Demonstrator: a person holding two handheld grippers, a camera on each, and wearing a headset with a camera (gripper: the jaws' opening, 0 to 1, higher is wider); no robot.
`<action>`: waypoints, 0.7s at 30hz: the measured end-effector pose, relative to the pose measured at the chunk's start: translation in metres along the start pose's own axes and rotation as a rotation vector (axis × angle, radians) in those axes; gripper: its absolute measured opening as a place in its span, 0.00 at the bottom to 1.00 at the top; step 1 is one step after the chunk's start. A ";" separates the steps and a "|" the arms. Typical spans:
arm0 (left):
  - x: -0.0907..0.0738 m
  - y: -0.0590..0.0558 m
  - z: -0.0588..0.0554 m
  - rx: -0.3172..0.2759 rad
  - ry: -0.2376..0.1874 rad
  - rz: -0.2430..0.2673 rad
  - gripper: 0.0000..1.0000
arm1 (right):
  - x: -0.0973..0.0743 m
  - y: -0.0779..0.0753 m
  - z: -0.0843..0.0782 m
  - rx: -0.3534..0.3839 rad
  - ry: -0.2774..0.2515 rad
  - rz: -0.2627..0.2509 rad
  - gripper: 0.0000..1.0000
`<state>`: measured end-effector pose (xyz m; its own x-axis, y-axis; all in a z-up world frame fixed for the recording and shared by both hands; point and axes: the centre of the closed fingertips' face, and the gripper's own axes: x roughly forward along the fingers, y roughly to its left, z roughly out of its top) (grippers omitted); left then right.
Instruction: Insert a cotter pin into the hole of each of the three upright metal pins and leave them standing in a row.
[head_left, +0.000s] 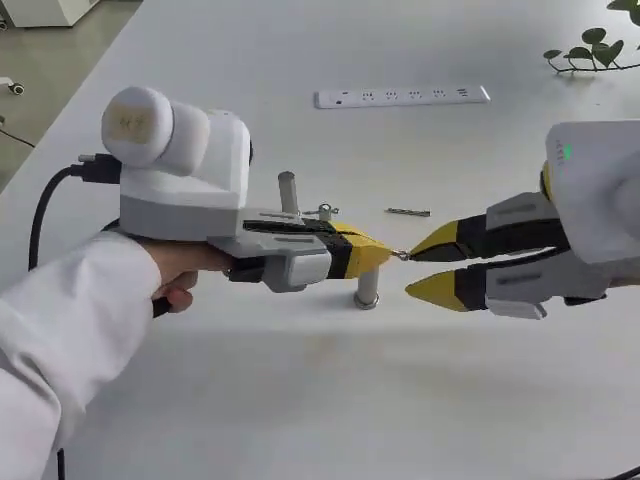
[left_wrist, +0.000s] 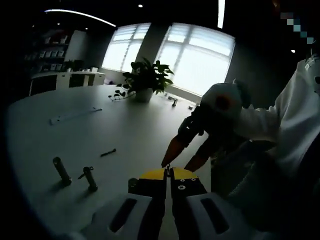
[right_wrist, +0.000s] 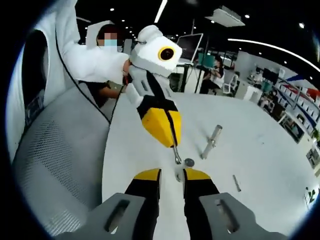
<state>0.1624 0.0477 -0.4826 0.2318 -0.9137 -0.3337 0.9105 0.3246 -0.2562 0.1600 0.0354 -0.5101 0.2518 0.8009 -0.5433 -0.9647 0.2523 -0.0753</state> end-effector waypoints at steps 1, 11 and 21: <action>-0.001 -0.003 0.001 0.042 -0.002 -0.010 0.00 | -0.001 0.002 0.000 0.021 -0.009 0.012 0.11; -0.001 -0.018 -0.008 0.192 0.051 -0.079 0.00 | 0.000 0.024 0.008 0.156 -0.089 0.122 0.03; -0.002 -0.020 -0.013 0.224 0.078 -0.108 0.00 | 0.000 0.031 0.009 0.144 -0.090 0.150 0.00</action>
<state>0.1390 0.0466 -0.4887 0.1101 -0.9159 -0.3861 0.9836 0.1561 -0.0898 0.1303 0.0478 -0.5048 0.1185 0.8787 -0.4624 -0.9726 0.1966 0.1244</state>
